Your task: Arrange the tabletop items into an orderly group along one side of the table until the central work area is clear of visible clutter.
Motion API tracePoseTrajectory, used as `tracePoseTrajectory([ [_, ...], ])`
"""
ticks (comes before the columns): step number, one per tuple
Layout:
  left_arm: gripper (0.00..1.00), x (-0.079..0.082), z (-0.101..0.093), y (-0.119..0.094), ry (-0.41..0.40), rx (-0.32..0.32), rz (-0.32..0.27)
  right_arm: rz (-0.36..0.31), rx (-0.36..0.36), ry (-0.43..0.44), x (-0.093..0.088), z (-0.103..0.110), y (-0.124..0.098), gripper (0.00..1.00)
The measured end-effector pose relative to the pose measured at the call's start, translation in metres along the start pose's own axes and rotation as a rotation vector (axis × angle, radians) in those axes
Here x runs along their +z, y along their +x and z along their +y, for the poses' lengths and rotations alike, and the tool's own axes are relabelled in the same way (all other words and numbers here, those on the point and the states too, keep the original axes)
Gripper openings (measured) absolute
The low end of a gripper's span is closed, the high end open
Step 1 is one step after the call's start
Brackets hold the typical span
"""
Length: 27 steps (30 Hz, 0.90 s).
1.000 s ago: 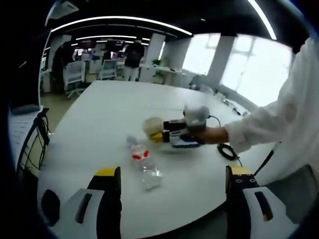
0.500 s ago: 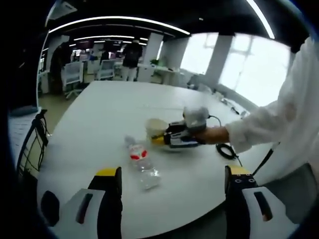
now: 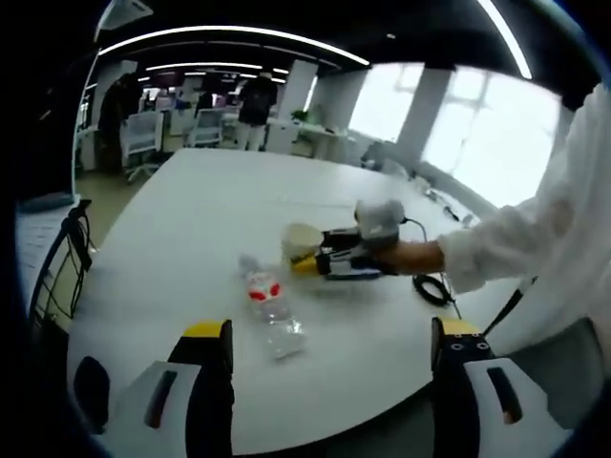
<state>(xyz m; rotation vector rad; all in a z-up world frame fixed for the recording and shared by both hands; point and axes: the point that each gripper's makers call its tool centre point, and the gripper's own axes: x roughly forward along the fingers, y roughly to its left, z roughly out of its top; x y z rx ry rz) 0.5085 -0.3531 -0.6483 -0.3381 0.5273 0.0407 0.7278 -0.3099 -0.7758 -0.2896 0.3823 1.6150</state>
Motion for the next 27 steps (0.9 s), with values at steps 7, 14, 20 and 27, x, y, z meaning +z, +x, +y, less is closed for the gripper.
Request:
tracePoseTrajectory([
  [7, 0.85, -0.001, 0.002, 0.000, -0.004, 0.003, 0.007, -0.012, -0.064, 0.067, 0.007, -0.012, -0.018, 0.78],
  [14, 0.87, 0.002, 0.009, -0.003, -0.024, 0.027, -0.006, -0.025, -0.068, 0.063, 0.018, -0.008, -0.036, 0.85],
  [20, 0.87, 0.005, 0.010, -0.004, -0.016, 0.029, -0.016, -0.027, -0.075, 0.061, 0.026, -0.007, -0.049, 0.83],
  [27, 0.86, 0.007, 0.007, -0.005, -0.010, 0.030, -0.020, -0.033, -0.092, 0.068, 0.028, -0.004, -0.053, 0.83],
])
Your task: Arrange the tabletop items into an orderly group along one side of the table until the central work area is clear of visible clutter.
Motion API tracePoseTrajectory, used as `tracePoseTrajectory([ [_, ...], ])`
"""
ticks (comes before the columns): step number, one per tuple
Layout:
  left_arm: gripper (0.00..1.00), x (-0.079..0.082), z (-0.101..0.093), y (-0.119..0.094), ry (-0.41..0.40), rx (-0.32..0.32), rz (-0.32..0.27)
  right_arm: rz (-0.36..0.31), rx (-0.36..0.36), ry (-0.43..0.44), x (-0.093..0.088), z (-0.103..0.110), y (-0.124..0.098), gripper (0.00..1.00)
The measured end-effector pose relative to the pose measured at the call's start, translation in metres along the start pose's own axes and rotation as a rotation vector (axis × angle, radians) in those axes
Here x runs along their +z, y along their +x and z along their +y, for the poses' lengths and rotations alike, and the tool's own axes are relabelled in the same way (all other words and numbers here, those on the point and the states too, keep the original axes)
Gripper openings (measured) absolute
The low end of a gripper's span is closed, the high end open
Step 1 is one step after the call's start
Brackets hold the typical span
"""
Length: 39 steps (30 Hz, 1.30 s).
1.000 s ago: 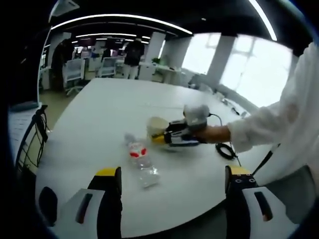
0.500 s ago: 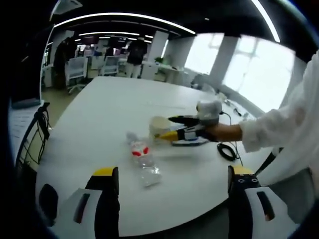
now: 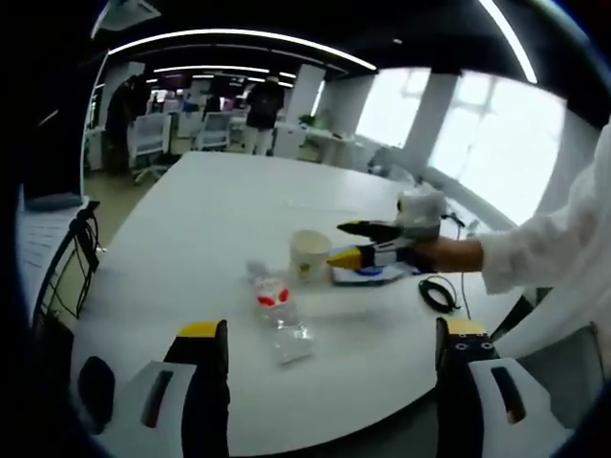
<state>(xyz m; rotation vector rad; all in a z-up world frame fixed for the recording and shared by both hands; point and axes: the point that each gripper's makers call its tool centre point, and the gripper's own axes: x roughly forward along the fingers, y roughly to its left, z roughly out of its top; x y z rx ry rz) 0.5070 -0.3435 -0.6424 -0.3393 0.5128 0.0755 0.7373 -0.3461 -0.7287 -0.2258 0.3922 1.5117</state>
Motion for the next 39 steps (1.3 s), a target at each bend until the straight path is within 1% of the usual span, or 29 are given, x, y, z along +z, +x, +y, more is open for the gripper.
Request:
tracePoseTrajectory([
  [3, 0.85, -0.001, 0.000, 0.001, 0.001, 0.002, 0.004, 0.001, -0.001, 0.001, 0.000, 0.006, -0.002, 0.82],
  [4, 0.84, 0.000, 0.002, 0.000, 0.008, 0.015, 0.007, -0.002, 0.002, -0.005, 0.000, 0.008, -0.002, 0.81],
  [5, 0.83, 0.001, 0.006, -0.001, 0.064, 0.042, 0.012, -0.006, 0.007, -0.010, 0.000, 0.009, -0.004, 0.80],
  [6, 0.83, 0.001, 0.006, 0.000, 0.080, 0.047, 0.012, -0.010, 0.011, -0.010, 0.000, 0.011, -0.006, 0.80],
  [8, 0.83, -0.002, 0.006, 0.002, 0.060, 0.039, 0.024, -0.016, 0.013, -0.001, 0.001, 0.013, -0.009, 0.80],
  [9, 0.83, -0.006, 0.006, 0.004, 0.036, 0.027, 0.045, -0.019, 0.009, 0.001, 0.002, 0.015, -0.012, 0.80],
  [10, 0.82, -0.007, 0.009, 0.005, 0.024, 0.025, 0.050, -0.023, 0.005, 0.003, 0.002, 0.015, -0.015, 0.80],
  [12, 0.83, -0.006, 0.011, 0.007, 0.027, 0.028, 0.056, -0.031, -0.002, 0.021, 0.006, 0.019, -0.021, 0.79],
  [14, 0.82, -0.006, 0.015, 0.011, 0.036, 0.039, 0.079, -0.026, -0.013, 0.036, 0.000, 0.018, -0.025, 0.78],
  [17, 0.81, 0.001, 0.016, 0.018, 0.017, 0.036, 0.099, -0.040, -0.029, 0.052, -0.002, 0.016, -0.037, 0.77],
  [18, 0.81, 0.002, 0.020, 0.021, 0.012, 0.033, 0.107, -0.042, -0.033, 0.056, -0.004, 0.016, -0.040, 0.77],
  [22, 0.81, 0.010, 0.023, 0.037, 0.025, 0.029, 0.150, -0.038, -0.067, 0.078, -0.009, 0.013, -0.061, 0.75],
  [23, 0.81, 0.009, 0.024, 0.042, 0.008, 0.032, 0.172, -0.048, -0.082, 0.083, -0.010, 0.011, -0.067, 0.75],
  [24, 0.81, 0.005, 0.022, 0.044, -0.016, 0.037, 0.198, -0.053, -0.091, 0.092, -0.011, 0.009, -0.070, 0.75],
  [26, 0.81, 0.004, 0.023, 0.052, -0.044, 0.035, 0.212, -0.060, -0.110, 0.117, -0.011, 0.007, -0.081, 0.75],
  [27, 0.81, 0.002, 0.025, 0.056, -0.060, 0.041, 0.227, -0.068, -0.115, 0.121, -0.011, 0.007, -0.083, 0.75],
  [29, 0.81, 0.000, 0.029, 0.062, -0.068, 0.060, 0.244, -0.083, -0.131, 0.134, -0.011, 0.004, -0.091, 0.75],
  [30, 0.81, -0.001, 0.031, 0.066, -0.074, 0.080, 0.249, -0.088, -0.137, 0.138, -0.011, 0.004, -0.095, 0.75],
  [32, 0.79, -0.004, 0.032, 0.070, -0.094, 0.085, 0.262, -0.099, -0.157, 0.136, -0.013, 0.001, -0.108, 0.74],
  [33, 0.78, -0.003, 0.033, 0.072, -0.096, 0.086, 0.259, -0.099, -0.169, 0.136, -0.015, 0.002, -0.114, 0.74],
  [36, 0.78, -0.007, 0.035, 0.078, -0.114, 0.098, 0.279, -0.096, -0.193, 0.158, -0.022, -0.004, -0.126, 0.74],
  [39, 0.77, -0.017, 0.035, 0.084, -0.150, 0.098, 0.326, -0.088, -0.216, 0.170, -0.030, -0.007, -0.137, 0.73],
])
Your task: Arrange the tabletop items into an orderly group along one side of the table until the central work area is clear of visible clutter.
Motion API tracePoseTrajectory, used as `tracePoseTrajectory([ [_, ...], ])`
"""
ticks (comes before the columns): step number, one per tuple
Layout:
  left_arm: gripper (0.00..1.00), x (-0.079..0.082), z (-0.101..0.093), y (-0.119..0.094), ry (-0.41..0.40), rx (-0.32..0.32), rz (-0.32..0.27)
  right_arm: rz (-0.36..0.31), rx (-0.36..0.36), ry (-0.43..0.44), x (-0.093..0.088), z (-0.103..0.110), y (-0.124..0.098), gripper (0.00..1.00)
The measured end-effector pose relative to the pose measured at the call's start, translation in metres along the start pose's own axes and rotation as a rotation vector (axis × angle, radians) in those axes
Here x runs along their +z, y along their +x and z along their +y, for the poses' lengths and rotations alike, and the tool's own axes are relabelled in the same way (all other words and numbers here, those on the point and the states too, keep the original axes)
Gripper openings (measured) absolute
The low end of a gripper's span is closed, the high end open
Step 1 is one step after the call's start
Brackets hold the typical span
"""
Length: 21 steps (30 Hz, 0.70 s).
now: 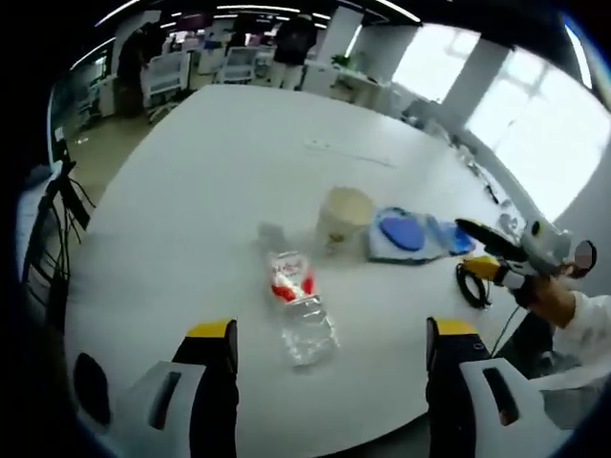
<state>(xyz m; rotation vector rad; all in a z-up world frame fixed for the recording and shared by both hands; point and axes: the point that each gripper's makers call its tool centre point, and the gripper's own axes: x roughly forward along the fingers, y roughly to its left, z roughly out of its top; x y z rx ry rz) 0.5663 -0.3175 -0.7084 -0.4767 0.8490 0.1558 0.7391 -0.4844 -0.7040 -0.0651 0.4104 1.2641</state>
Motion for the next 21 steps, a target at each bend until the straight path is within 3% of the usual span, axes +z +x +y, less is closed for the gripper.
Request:
tracePoseTrajectory([
  [4, 0.77, -0.009, -0.004, 0.009, -0.079, -0.023, 0.048, -0.018, -0.018, 0.042, -0.001, -0.006, -0.008, 0.69],
  [11, 0.76, -0.010, 0.000, 0.026, -0.093, 0.002, 0.095, -0.038, -0.031, 0.043, 0.003, -0.001, -0.023, 0.68],
  [16, 0.77, -0.008, -0.001, 0.034, -0.097, 0.028, 0.112, -0.011, -0.040, -0.031, 0.000, 0.001, -0.032, 0.61],
  [21, 0.76, -0.011, -0.002, 0.048, -0.102, 0.047, 0.140, -0.035, -0.047, 0.012, 0.004, 0.004, -0.041, 0.60],
])
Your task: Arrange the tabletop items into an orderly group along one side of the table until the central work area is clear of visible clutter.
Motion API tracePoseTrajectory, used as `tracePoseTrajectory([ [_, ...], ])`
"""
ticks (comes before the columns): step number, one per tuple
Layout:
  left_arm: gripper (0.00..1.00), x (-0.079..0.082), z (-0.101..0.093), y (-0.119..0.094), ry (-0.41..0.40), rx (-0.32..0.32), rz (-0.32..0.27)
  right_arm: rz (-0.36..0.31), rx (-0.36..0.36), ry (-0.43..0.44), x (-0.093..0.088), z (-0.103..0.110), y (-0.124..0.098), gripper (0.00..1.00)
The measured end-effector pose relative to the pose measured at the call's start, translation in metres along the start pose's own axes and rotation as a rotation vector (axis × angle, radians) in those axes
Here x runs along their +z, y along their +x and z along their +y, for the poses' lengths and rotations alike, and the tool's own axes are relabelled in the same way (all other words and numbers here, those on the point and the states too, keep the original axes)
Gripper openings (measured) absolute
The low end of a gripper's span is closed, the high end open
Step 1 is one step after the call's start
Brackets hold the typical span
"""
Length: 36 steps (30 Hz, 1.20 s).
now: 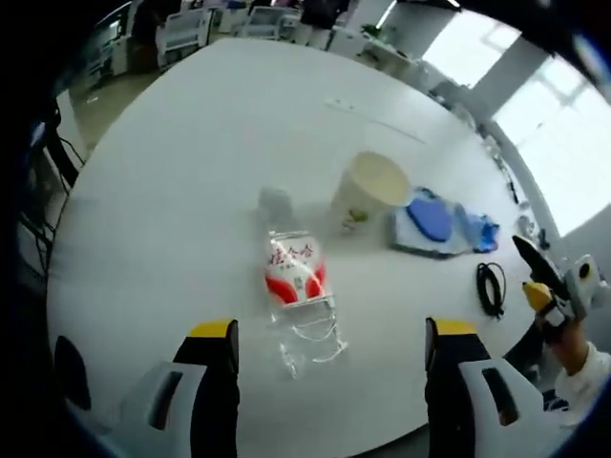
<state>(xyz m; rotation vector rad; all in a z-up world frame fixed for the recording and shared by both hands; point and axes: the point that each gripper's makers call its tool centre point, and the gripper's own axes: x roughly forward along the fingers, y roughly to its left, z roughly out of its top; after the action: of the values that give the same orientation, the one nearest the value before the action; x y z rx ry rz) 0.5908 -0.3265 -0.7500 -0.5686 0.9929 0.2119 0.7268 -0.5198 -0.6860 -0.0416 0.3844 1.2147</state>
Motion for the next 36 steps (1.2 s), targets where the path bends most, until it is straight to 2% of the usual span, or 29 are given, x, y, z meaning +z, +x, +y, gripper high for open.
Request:
tracePoseTrajectory([
  [3, 0.77, 0.000, -0.001, 0.008, 0.004, 0.002, 0.013, -0.006, -0.013, -0.002, -0.002, -0.003, -0.006, 0.59],
  [6, 0.78, -0.001, 0.000, 0.015, 0.037, 0.014, 0.034, 0.018, -0.025, -0.046, -0.008, -0.005, -0.014, 0.57],
  [14, 0.75, 0.000, 0.010, 0.024, 0.024, 0.053, 0.053, 0.016, -0.073, 0.001, -0.022, -0.021, -0.036, 0.54],
  [16, 0.76, 0.000, 0.017, 0.029, 0.042, 0.089, 0.057, 0.045, -0.087, 0.025, -0.031, -0.024, -0.039, 0.50],
  [19, 0.74, -0.001, 0.024, 0.035, 0.077, 0.132, 0.069, 0.021, -0.103, 0.052, -0.029, -0.026, -0.045, 0.49],
  [25, 0.64, -0.005, 0.025, 0.045, 0.056, 0.156, 0.072, 0.005, -0.143, 0.068, -0.030, -0.037, -0.057, 0.48],
  [27, 0.61, -0.007, 0.026, 0.047, 0.048, 0.172, 0.074, 0.009, -0.150, 0.085, -0.033, -0.040, -0.061, 0.45],
  [28, 0.60, -0.007, 0.025, 0.048, 0.043, 0.172, 0.069, 0.009, -0.150, 0.101, -0.034, -0.041, -0.063, 0.41],
  [29, 0.60, -0.002, 0.024, 0.050, 0.031, 0.174, 0.032, 0.006, -0.151, 0.113, -0.034, -0.043, -0.065, 0.37],
  [30, 0.59, 0.000, 0.026, 0.050, 0.027, 0.186, 0.020, 0.003, -0.154, 0.116, -0.034, -0.044, -0.066, 0.36],
  [32, 0.53, -0.002, 0.029, 0.050, 0.021, 0.206, 0.029, 0.001, -0.161, 0.120, -0.034, -0.046, -0.068, 0.36],
  [33, 0.45, -0.004, 0.029, 0.050, 0.016, 0.207, 0.031, 0.003, -0.164, 0.123, -0.035, -0.047, -0.068, 0.35],
  [36, 0.42, -0.005, 0.030, 0.049, -0.003, 0.210, 0.027, 0.004, -0.165, 0.131, -0.035, -0.049, -0.068, 0.34],
])
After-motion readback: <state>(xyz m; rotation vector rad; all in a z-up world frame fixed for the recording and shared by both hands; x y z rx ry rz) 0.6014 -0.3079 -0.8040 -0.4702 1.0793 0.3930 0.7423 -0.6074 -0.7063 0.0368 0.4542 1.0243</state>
